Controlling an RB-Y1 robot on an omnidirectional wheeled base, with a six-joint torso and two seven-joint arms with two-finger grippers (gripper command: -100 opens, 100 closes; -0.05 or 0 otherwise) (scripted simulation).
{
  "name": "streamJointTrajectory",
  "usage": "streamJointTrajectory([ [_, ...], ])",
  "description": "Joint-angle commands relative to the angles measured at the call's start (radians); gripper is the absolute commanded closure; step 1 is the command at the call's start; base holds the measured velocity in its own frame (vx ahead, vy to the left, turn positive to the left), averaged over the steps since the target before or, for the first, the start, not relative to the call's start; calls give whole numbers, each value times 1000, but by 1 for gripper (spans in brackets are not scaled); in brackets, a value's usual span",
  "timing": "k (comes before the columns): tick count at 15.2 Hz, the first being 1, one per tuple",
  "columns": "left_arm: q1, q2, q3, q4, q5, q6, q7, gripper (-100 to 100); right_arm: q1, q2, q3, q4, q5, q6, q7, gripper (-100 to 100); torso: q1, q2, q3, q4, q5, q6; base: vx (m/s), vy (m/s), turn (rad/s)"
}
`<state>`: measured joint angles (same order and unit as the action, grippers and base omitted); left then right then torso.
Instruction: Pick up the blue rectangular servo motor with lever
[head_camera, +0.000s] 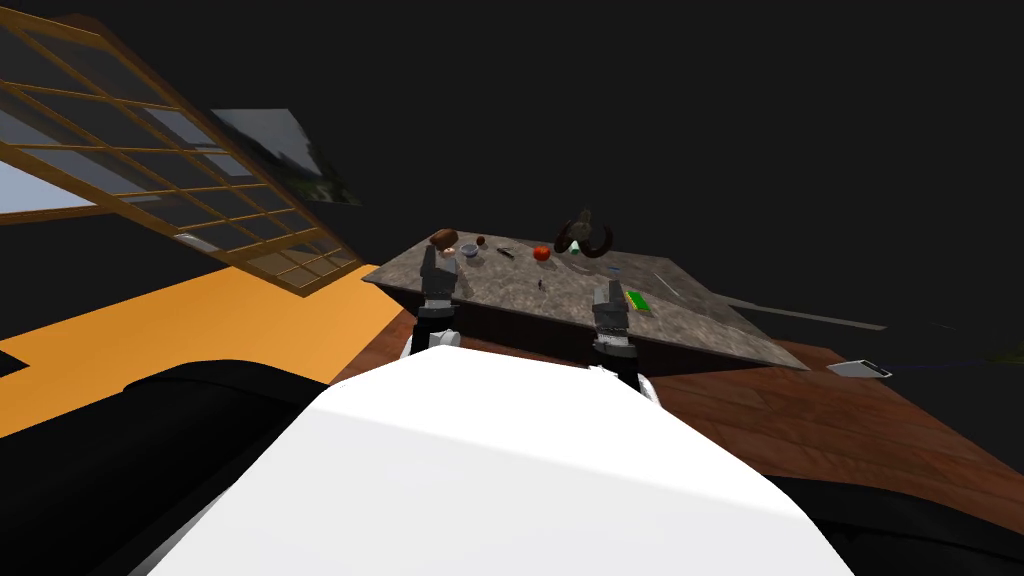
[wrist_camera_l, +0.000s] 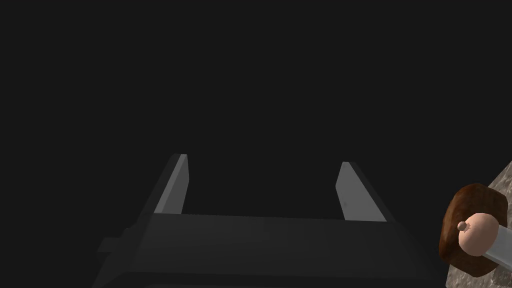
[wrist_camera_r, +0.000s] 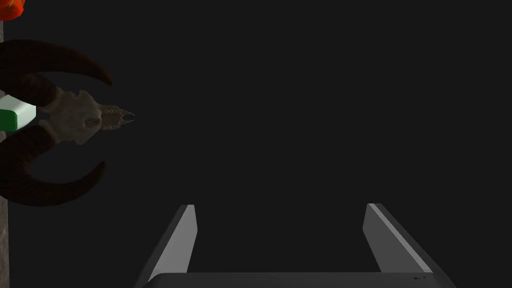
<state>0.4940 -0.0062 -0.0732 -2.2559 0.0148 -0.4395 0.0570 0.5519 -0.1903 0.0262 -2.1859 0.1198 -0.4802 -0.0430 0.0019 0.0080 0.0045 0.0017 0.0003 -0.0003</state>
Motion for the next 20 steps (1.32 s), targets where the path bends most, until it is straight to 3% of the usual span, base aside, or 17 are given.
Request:
streamJointTrajectory([
  [1, 0, 0, 0, 0, 0, 0, 0, 0, 1, -50, 13, 8, 5, 4, 4, -100, 0, 0, 0, 0, 0, 0, -103, 30, 70],
  [8, 0, 0, 0, 0, 0, 0, 0, 0, -1, -171, 51, 34, 20, 17, 14, -100, -1, -2, -1, 0, 0, 0, -71, 14, 56],
  [12, 0, 0, 0, 0, 0, 0, 0, 0, -4, -269, 95, 66, 37, 34, 29, -100, -1, -3, -1, 0, 0, 0, -71, 31, 92],
  [14, 0, 0, 0, 0, 0, 0, 0, 0, -4, -299, 95, 66, 37, 34, 29, -100, 0, -2, -1, 0, 0, 0, -75, 28, 78],
  [15, 0, 0, 0, 0, 0, 0, 0, 0, -7, -330, 120, 84, 45, 44, 38, -100, -1, -2, -1, 0, 0, 0, -81, 34, 112],
  [17, 0, 0, 0, 0, 0, 0, 0, 0, -7, -368, 120, 84, 45, 44, 38, -100, 0, -2, -1, 0, 0, 0, -80, 36, 90],
  [18, 0, 0, 0, 0, 0, 0, 0, 0, -9, -394, 146, 102, 54, 55, 47, -100, 0, -2, -1, 0, 0, 0, -66, 43, 129],
  [20, 0, 0, 0, 0, 0, 0, 0, 0, -9, -434, 146, 102, 54, 55, 47, -100, 1, -3, -1, -1, 0, 0, -60, 47, 104],
])
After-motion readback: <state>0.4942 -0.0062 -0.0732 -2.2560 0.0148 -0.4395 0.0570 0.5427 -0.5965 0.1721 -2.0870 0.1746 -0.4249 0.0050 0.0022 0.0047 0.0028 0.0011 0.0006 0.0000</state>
